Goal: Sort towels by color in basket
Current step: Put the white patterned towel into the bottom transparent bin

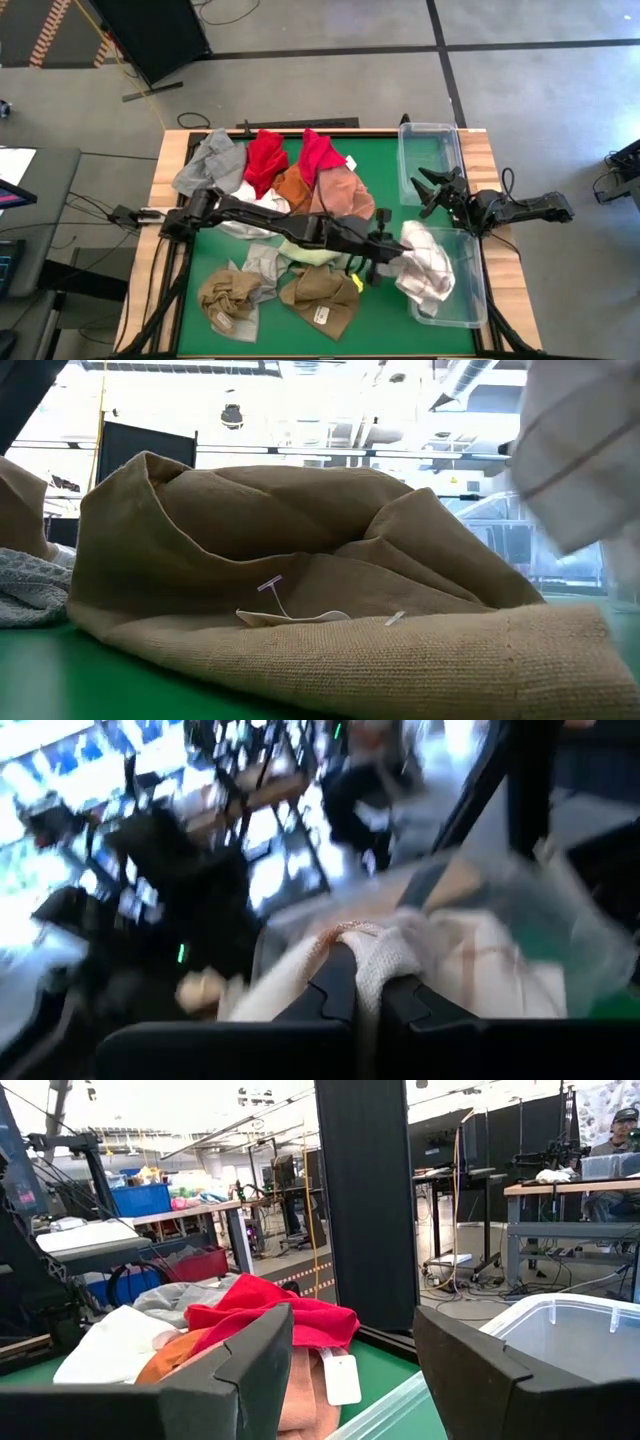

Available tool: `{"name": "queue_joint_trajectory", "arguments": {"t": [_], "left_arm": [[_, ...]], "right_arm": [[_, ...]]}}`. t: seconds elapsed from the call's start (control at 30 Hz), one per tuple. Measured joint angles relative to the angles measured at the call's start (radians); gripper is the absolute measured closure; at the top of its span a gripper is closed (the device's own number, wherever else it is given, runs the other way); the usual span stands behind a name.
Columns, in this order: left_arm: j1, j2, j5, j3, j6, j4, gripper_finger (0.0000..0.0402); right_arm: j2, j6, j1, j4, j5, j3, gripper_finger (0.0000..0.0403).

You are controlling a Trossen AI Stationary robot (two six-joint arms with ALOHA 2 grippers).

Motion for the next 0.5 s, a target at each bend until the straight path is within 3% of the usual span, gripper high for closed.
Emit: {"name": "queue_joint_trajectory", "arguments": {"t": [0.3, 0.5], "left_arm": [[0.018, 0.006, 0.168, 0.000, -0.022, 0.255, 0.0401], [0.023, 0.027, 0.200, 0.002, -0.013, 0.389, 0.0401]], "right_arm": [[0.000, 0.000, 0.000, 0.000, 0.000, 0.000, 0.0165], [0.000, 0.000, 0.000, 0.000, 0.000, 0.000, 0.0165]]}}
